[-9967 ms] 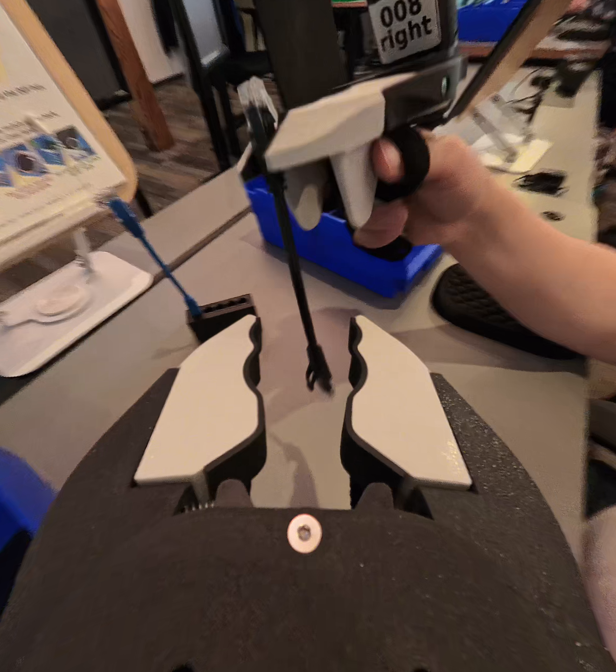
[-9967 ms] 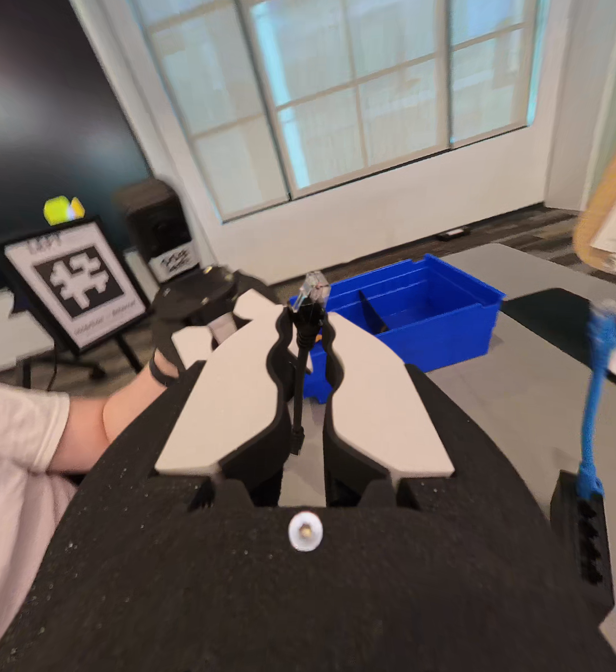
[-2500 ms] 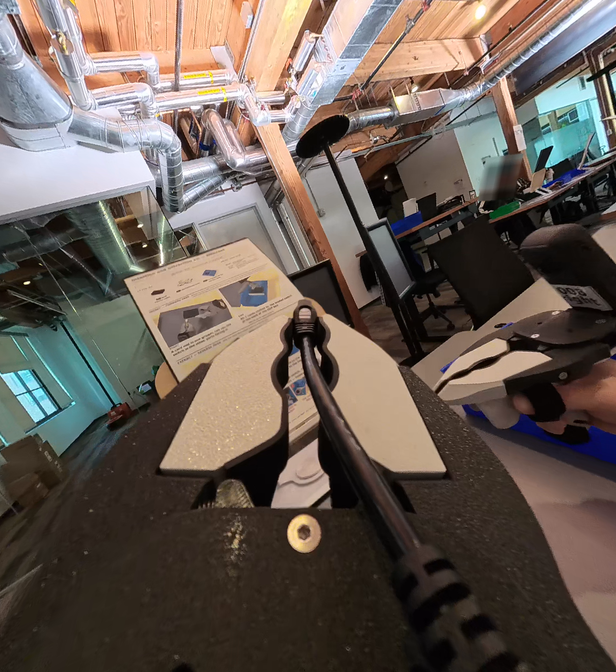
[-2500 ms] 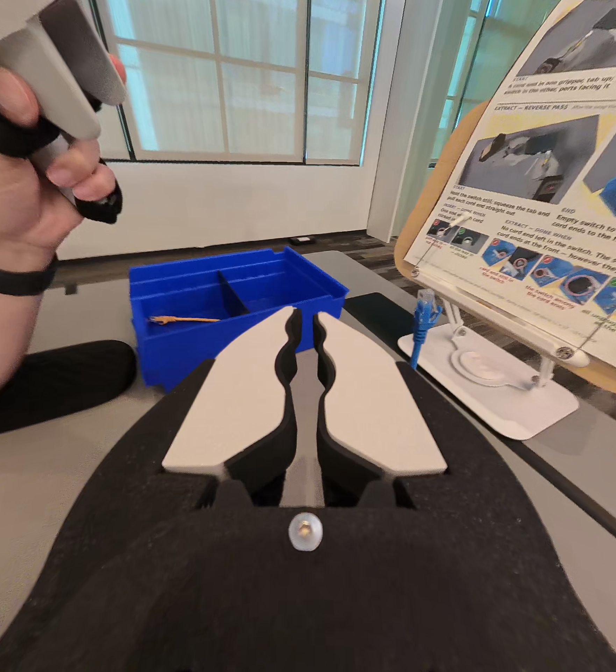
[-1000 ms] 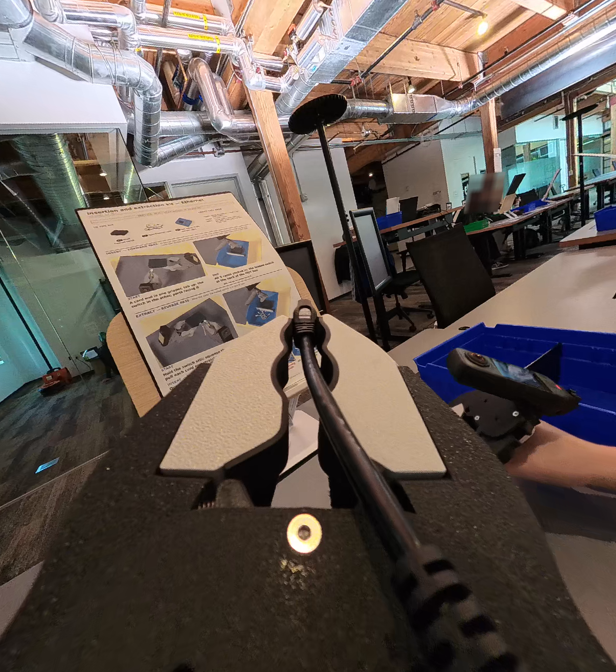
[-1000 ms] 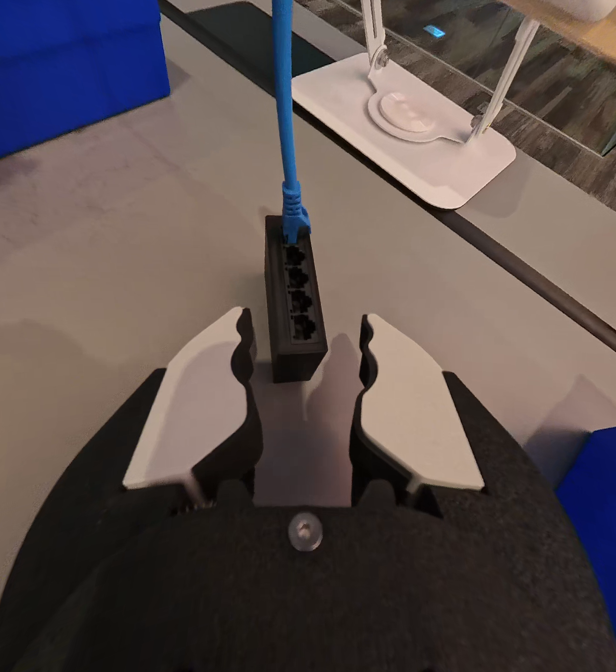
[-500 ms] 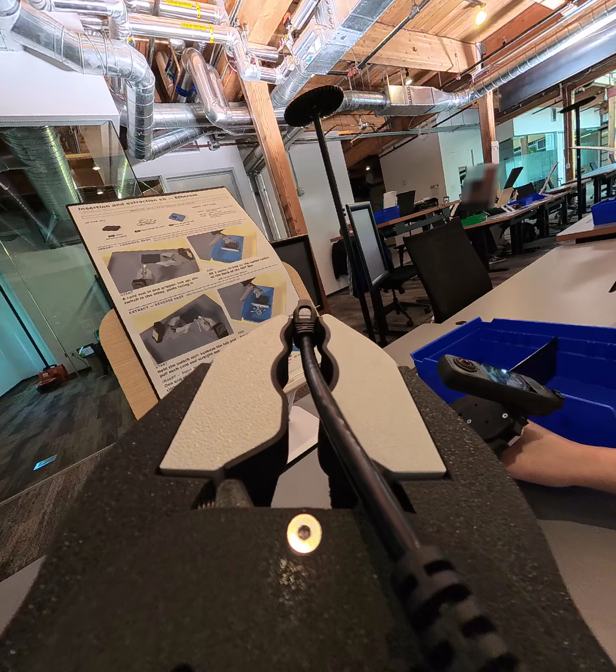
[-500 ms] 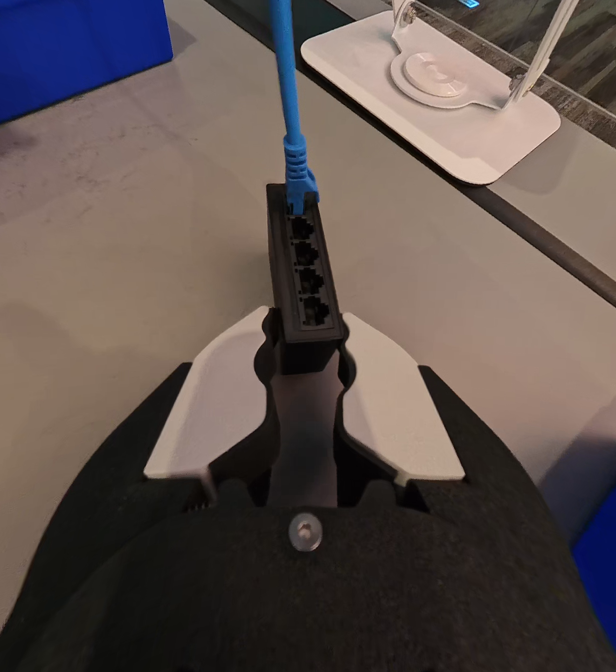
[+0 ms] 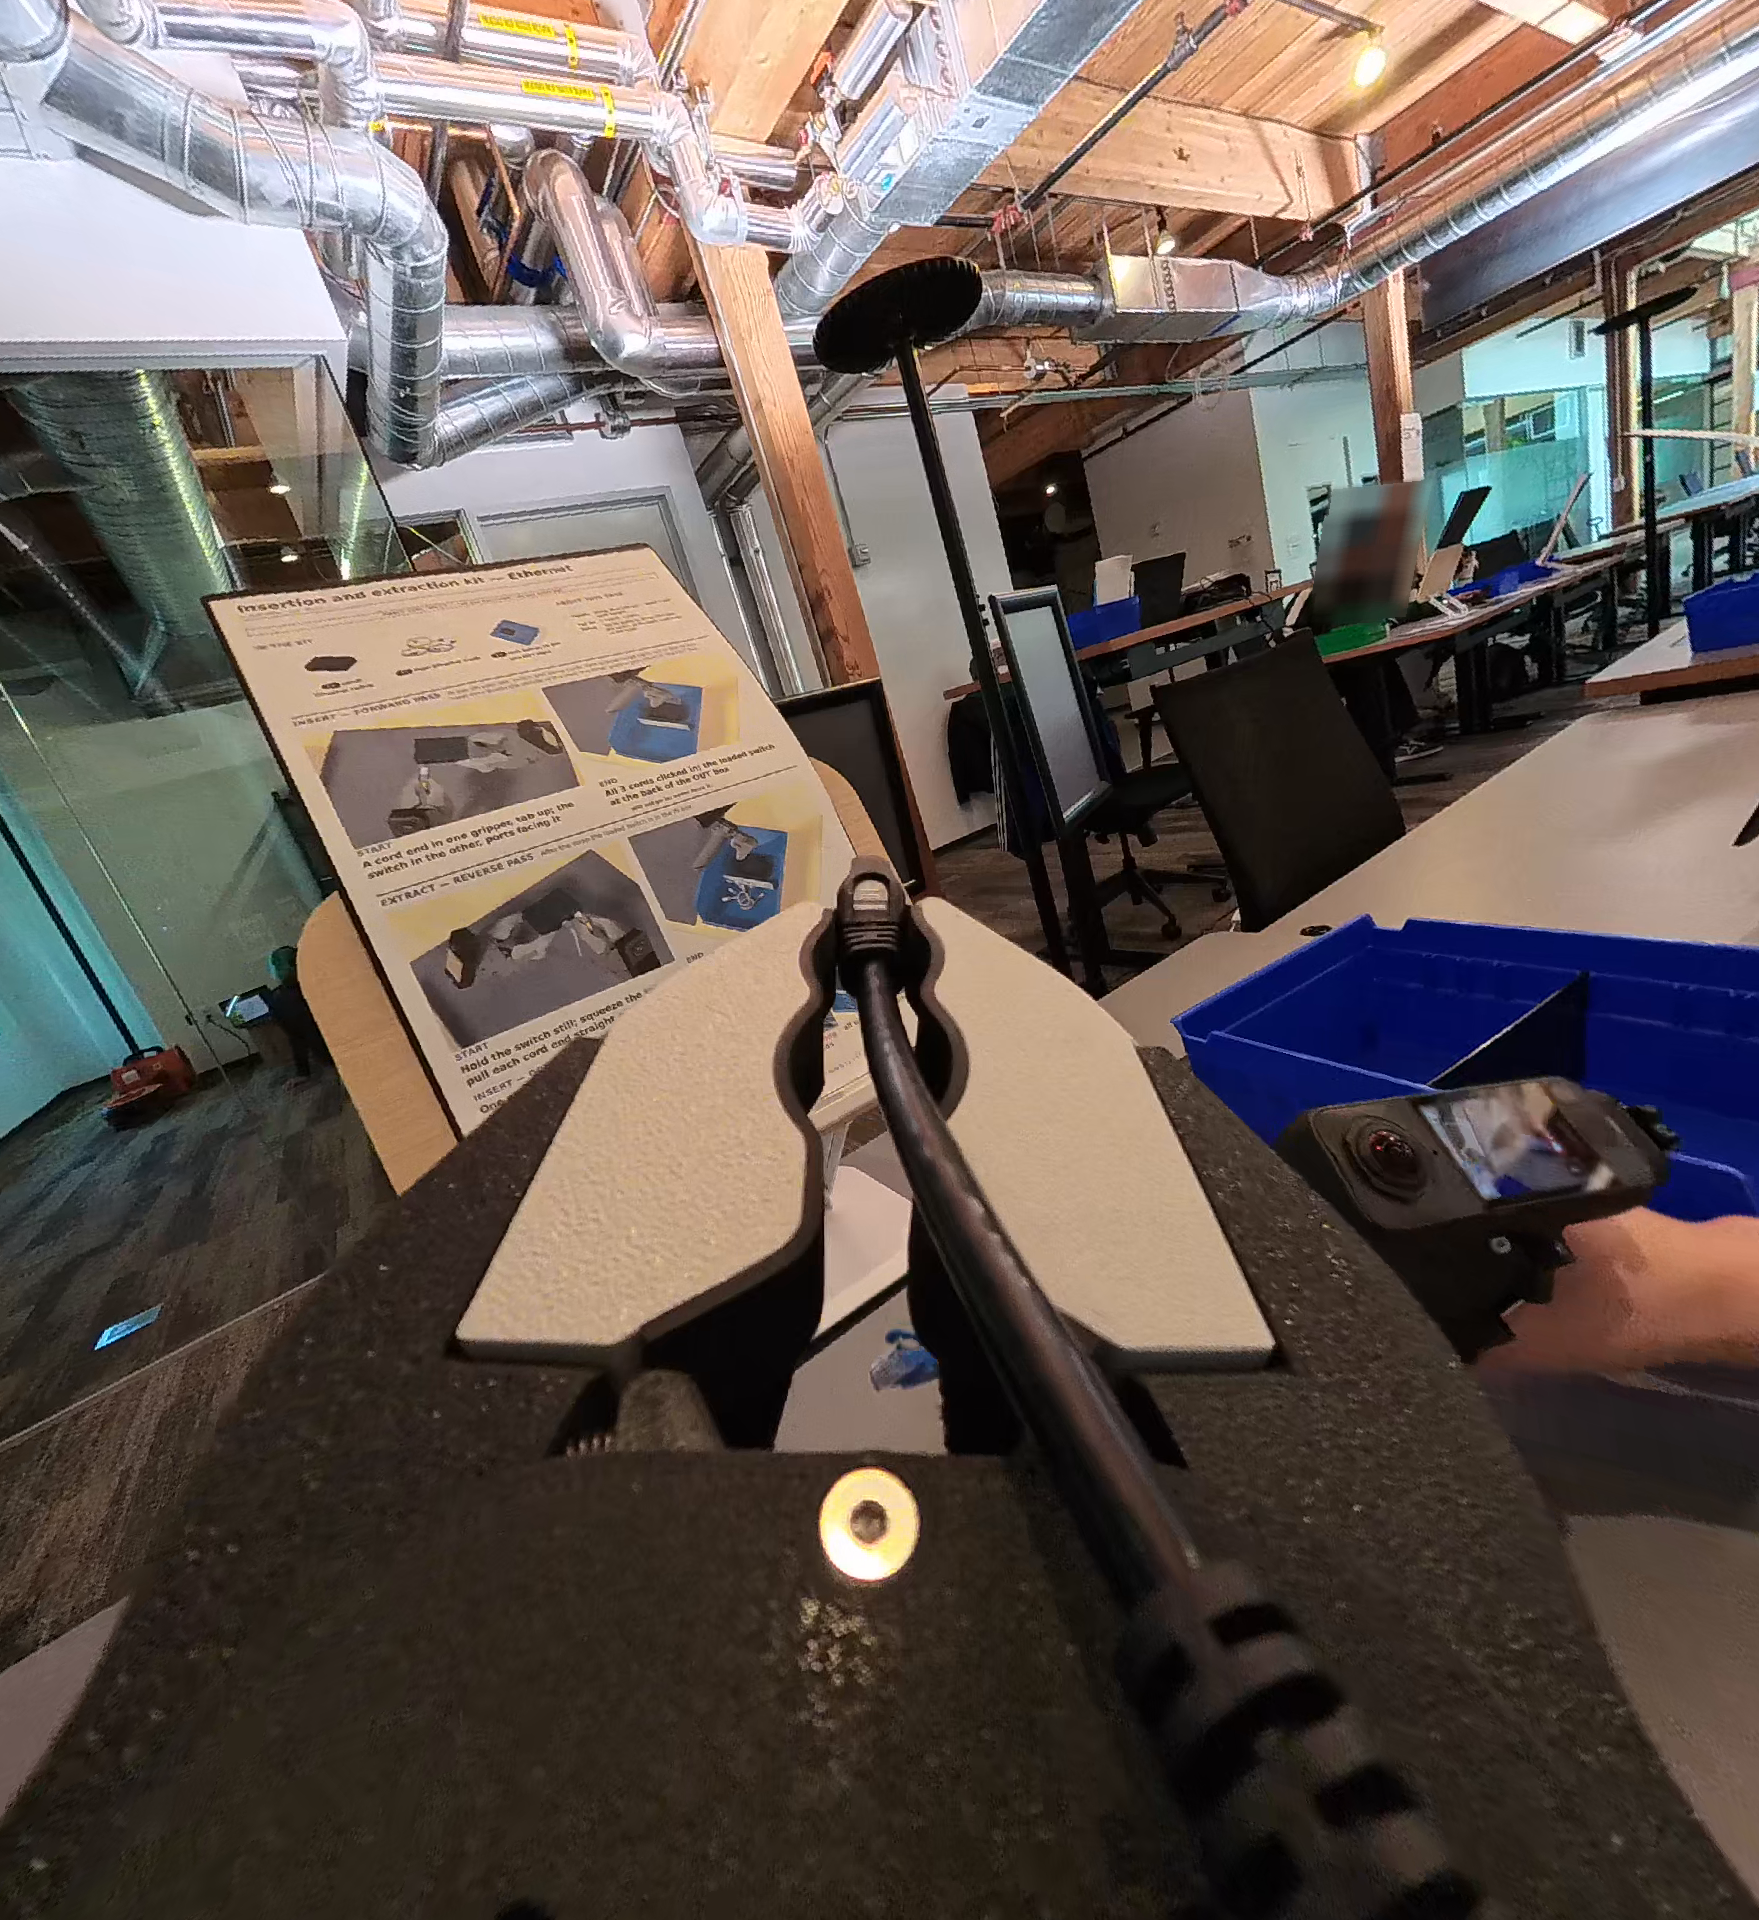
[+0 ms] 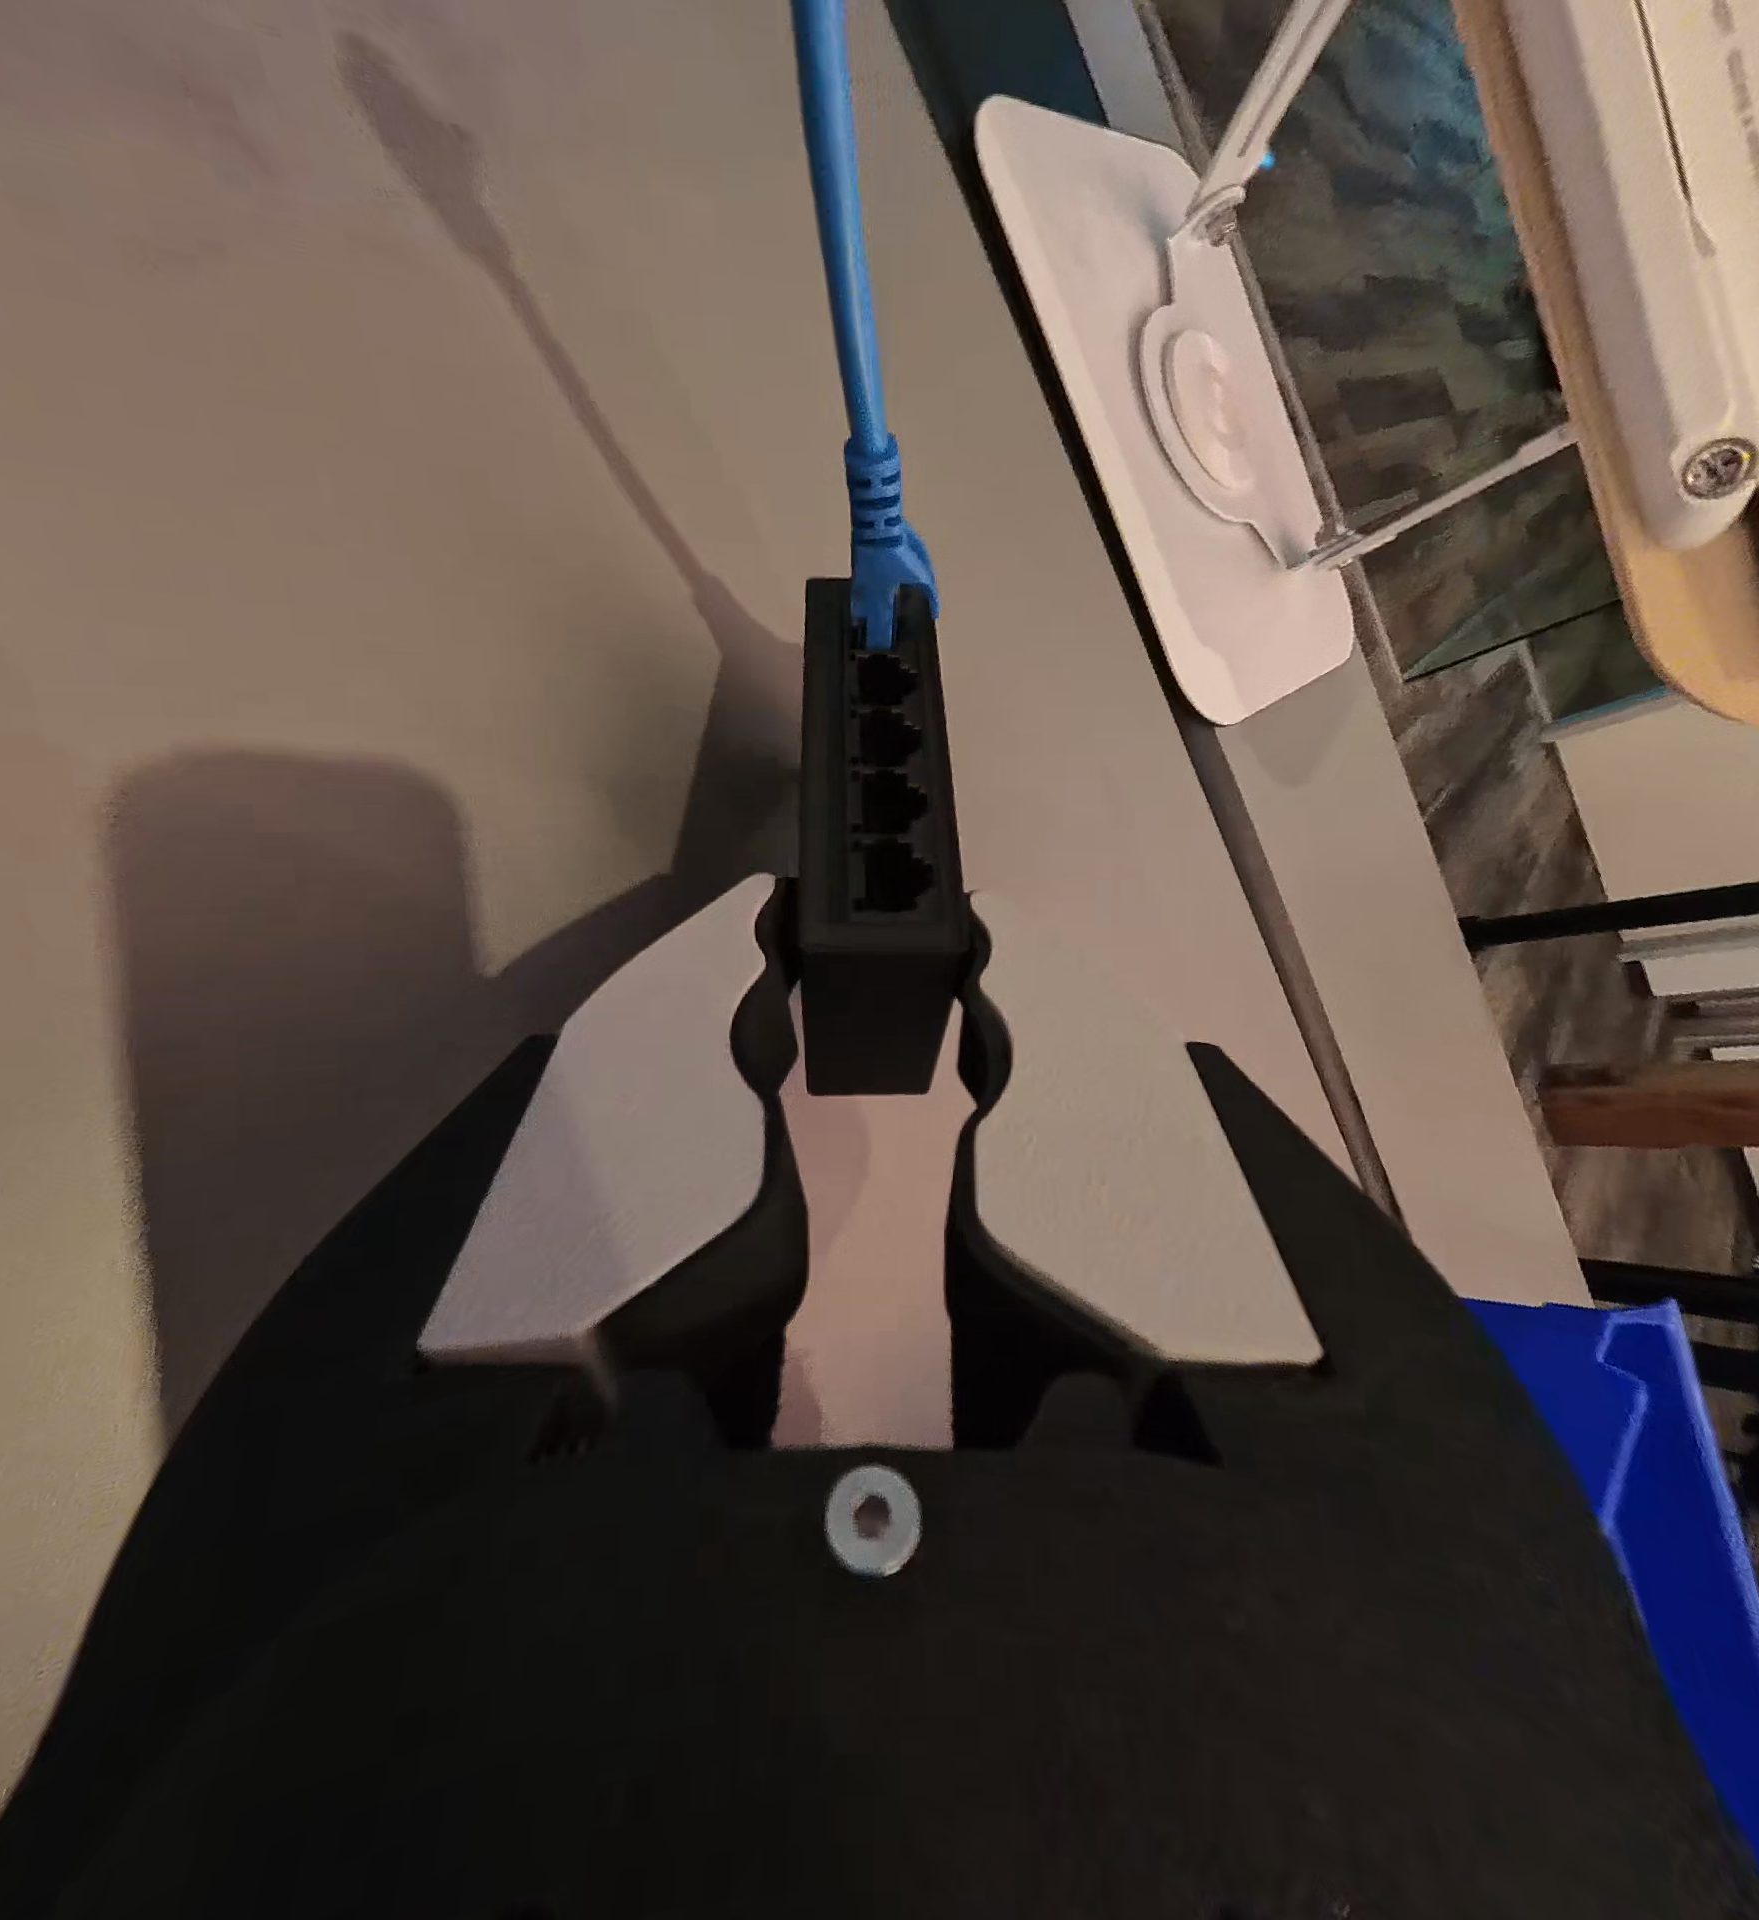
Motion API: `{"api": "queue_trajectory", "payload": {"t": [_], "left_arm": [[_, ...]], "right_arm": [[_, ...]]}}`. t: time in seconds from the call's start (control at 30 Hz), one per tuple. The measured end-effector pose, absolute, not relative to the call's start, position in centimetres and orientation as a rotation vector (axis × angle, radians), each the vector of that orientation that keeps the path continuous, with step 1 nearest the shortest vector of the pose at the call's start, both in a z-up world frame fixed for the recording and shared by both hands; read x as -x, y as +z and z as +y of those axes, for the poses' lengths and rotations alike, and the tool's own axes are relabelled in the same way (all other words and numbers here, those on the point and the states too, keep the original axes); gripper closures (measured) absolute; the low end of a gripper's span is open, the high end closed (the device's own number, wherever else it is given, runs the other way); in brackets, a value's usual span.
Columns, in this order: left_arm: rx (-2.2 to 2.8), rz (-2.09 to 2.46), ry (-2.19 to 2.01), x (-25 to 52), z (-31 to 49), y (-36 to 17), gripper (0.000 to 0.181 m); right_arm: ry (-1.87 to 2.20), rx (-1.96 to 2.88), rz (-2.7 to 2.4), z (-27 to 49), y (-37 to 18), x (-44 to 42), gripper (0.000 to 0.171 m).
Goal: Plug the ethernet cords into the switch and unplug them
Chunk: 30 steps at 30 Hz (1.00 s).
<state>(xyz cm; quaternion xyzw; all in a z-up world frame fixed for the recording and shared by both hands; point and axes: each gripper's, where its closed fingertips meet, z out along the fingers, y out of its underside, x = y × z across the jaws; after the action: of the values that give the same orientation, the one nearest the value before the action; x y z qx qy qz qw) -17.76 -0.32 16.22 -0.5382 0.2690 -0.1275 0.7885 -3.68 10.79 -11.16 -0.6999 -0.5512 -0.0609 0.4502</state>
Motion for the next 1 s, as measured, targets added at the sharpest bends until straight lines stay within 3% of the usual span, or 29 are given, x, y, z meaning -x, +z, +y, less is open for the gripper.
{"api": "queue_trajectory", "payload": {"t": [0.23,0.53,1.0], "left_arm": [[1.130,0.549,-0.288,18.9,-0.9,17.6,0.170],[1.115,0.514,-0.325,20.3,-1.1,18.5,0.170],[1.092,0.493,-0.386,21.1,-1.7,19.3,0.170]], "right_arm": [[-0.151,1.795,-1.639,8.3,-9.2,2.9,0.145],[-0.626,1.759,-2.379,6.2,-9.1,-1.5,0.145],[-0.703,1.530,-2.715,5.3,-10.3,-0.3,0.144]]}}
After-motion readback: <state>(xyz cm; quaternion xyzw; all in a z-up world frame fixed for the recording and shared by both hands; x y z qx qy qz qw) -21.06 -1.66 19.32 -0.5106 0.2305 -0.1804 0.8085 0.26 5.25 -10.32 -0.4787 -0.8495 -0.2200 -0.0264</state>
